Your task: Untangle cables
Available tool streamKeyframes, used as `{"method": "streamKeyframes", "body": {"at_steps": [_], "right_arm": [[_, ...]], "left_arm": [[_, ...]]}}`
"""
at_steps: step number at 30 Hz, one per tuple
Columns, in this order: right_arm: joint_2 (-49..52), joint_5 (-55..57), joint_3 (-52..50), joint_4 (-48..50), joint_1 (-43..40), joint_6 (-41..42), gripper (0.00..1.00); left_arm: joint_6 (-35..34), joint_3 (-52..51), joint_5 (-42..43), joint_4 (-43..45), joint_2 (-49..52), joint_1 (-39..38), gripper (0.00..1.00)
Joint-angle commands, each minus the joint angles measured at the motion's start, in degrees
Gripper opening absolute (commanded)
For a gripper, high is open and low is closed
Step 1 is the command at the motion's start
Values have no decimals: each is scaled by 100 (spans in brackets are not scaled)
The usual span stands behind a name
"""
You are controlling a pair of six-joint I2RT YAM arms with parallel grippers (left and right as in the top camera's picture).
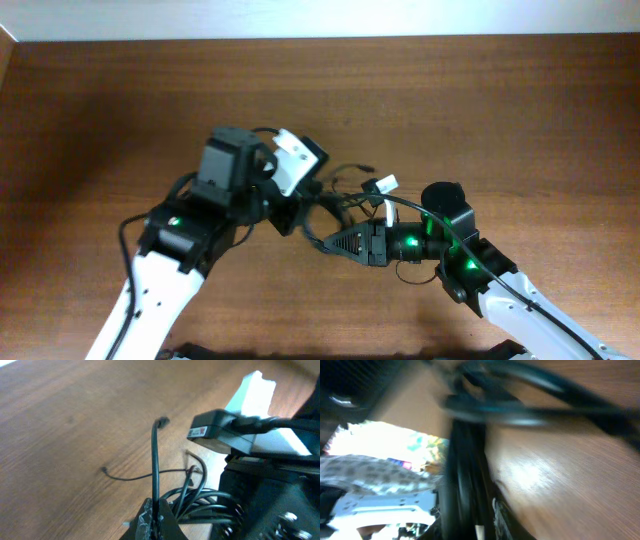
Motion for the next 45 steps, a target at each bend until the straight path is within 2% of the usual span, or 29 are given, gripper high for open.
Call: {"method": "streamKeyframes", "body": {"at_steps": [1, 4, 6, 8, 10, 12, 16, 18, 20, 21, 22, 24, 25, 27, 29, 31, 32, 33, 34, 35, 37, 38, 42, 45], "right_arm": [[-11, 1320, -28, -938, 35, -339, 29], [-11, 1528, -28, -1075, 35, -380, 30], [-52, 892, -7, -905, 24, -1178, 55], [-232, 820, 66, -730, 26, -1746, 61], [-520, 1749, 225, -553, 37, -2463, 61], [-691, 2356, 590, -555, 52, -3008, 56], [-354, 5191, 1185, -1141, 1296, -4395, 55], [162, 5532, 1226, -1128, 1794, -4592, 54], [688, 5914, 1226, -955, 1875, -4627, 52], [826, 6015, 1226, -929, 1875, -4719, 46], [887, 6083, 1241, -885, 1875, -4730, 33], [706, 6078, 1346, -835, 1875, -4625, 4], [542, 6074, 1399, -844, 1875, -4448, 4], [-186, 5252, 1440, -1231, 1873, -3838, 4], [-1204, 3281, 1438, -2111, 1873, -3320, 4], [-1816, 1978, 1438, -2599, 1875, -3281, 4], [-1910, 2048, 1438, -2754, 1875, -3289, 4], [-1827, 2944, 1438, -3156, 1875, -3314, 4], [-1626, 3471, 1438, -3307, 1875, -3303, 12], [-1235, 3906, 1436, -3335, 1875, -3305, 27], [-186, 4275, 1438, -2929, 1875, -3324, 42], [184, 4336, 1438, -2614, 1875, -3324, 46], [595, 5639, 1438, -2070, 1875, -3388, 49], [516, 5628, 1438, -2081, 1875, -3799, 49]], "left_arm": [[-887, 61, -57, 118, -599, 719, 0], [-1276, 57, -57, -11, -658, 946, 0], [-1657, 55, -57, -138, -643, 946, 0], [-1810, 55, -57, -236, -643, 946, 0], [-2105, 55, -55, -310, -643, 946, 0], [-2192, 55, -55, -332, -640, 946, 0], [-2817, 55, -28, -319, -538, 946, 0], [-2918, 55, 11, -308, -535, 946, 0], [-2918, 55, 223, -313, -535, 946, 0], [-2918, 55, 278, -315, -535, 946, 0], [-2916, 55, 267, -315, -535, 946, 0], [-2914, 55, 240, -315, -527, 946, 0], [-2914, 52, 195, -319, -509, 946, 0], [-2914, 52, 35, -337, -411, 946, 0], [-2916, 52, -599, -321, -205, 946, 0], [-2918, 52, -640, -234, 42, 946, 0], [-2940, 52, -634, -225, 160, 946, 0], [-2938, 52, -483, -225, 260, 944, 0], [-2938, 52, -256, -225, 275, 946, 0], [-2938, 55, 39, -223, 267, 946, 0], [-2933, 55, 688, -229, 267, 946, 0], [-2933, 55, 824, -262, 269, 944, 0], [-2911, 55, 1021, -579, 269, 944, 0], [-2708, 55, 1058, -590, 269, 946, 0]]}}
